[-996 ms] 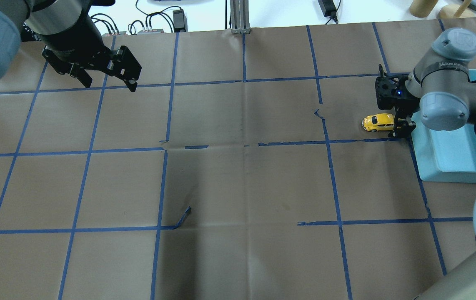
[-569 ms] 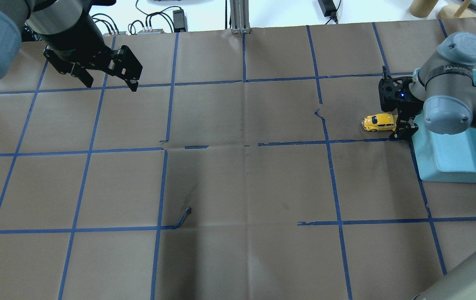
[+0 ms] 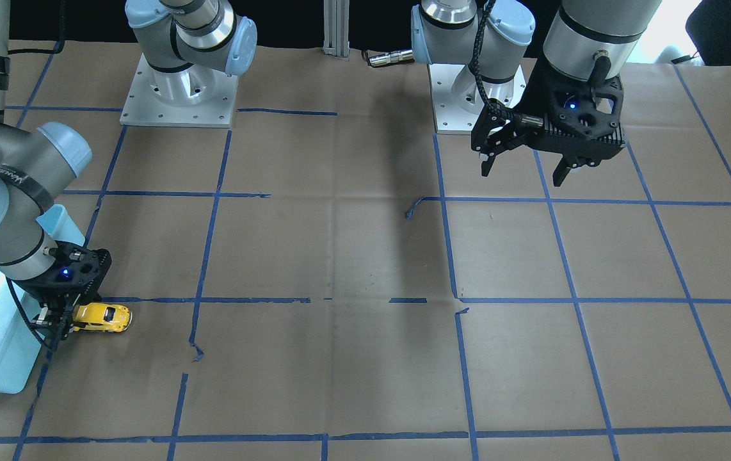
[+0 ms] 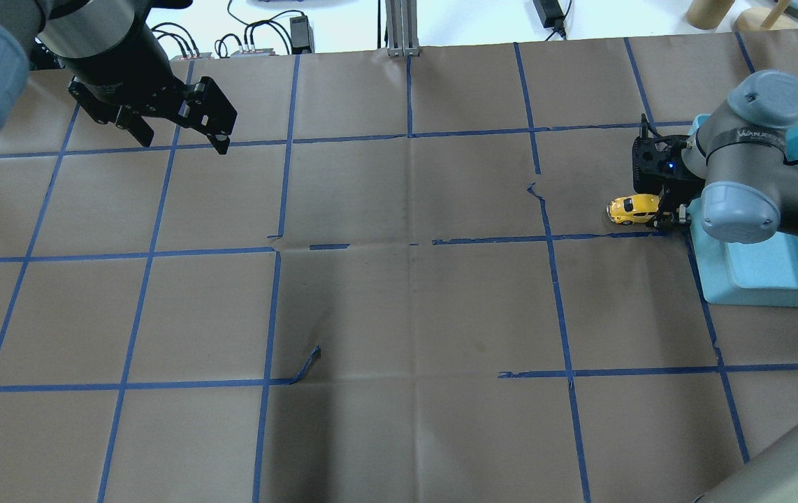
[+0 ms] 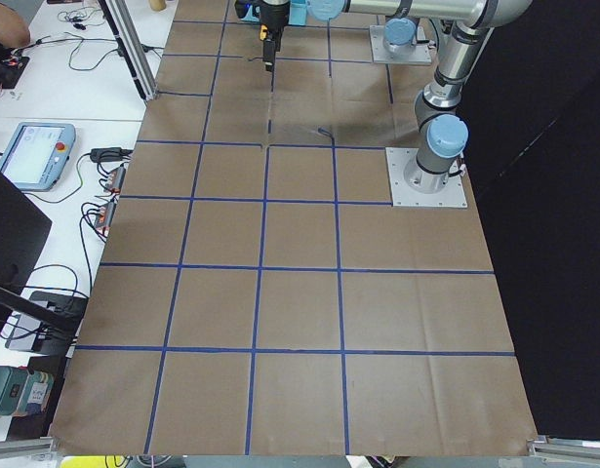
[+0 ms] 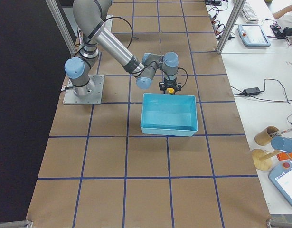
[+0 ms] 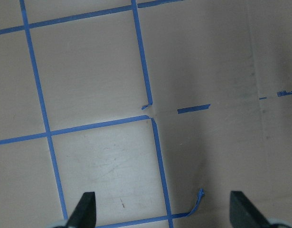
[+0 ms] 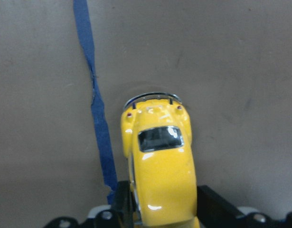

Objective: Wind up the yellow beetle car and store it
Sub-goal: 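Close the right gripper on the car and lift it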

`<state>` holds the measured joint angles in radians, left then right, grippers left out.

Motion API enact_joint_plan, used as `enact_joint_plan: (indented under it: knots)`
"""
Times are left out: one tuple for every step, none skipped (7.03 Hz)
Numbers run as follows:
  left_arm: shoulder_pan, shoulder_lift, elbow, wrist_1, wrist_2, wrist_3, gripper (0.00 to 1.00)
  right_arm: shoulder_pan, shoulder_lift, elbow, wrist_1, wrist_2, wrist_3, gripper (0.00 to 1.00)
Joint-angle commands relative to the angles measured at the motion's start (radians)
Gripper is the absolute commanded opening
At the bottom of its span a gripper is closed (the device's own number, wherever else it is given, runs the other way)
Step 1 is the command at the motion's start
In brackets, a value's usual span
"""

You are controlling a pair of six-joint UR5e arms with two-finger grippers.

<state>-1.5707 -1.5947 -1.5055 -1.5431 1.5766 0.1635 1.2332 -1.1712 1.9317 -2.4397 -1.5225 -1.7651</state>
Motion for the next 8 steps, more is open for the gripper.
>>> enact_joint_plan:
  knots:
    - [0.0,0.006,-0.001,0.0,0.0,0.001,1.0,0.0,-0.008,-0.002,-0.005,-0.004,0.009,0.38]
    - [0.0,0.006,-0.001,0.0,0.0,0.001,1.0,0.003,-0.013,-0.01,-0.004,-0.004,0.054,0.35]
    - [0.0,0.006,-0.001,0.0,0.0,0.001,1.0,0.02,-0.028,-0.032,0.004,-0.001,0.108,0.34]
    - [0.0,0.006,-0.001,0.0,0.002,0.001,1.0,0.052,-0.042,-0.077,0.049,-0.001,0.149,0.34]
    - [0.0,0.006,-0.001,0.0,0.002,0.001,1.0,0.058,-0.05,-0.114,0.123,-0.001,0.179,0.33]
    - [0.0,0.006,-0.001,0.0,0.002,0.001,1.0,0.055,-0.053,-0.147,0.148,-0.001,0.182,0.31]
    - [0.0,0.006,-0.001,0.0,0.002,0.001,1.0,0.057,-0.067,-0.213,0.221,-0.001,0.199,0.31]
    - [0.0,0.006,-0.002,0.0,0.002,0.001,1.0,0.055,-0.082,-0.299,0.342,-0.004,0.278,0.31]
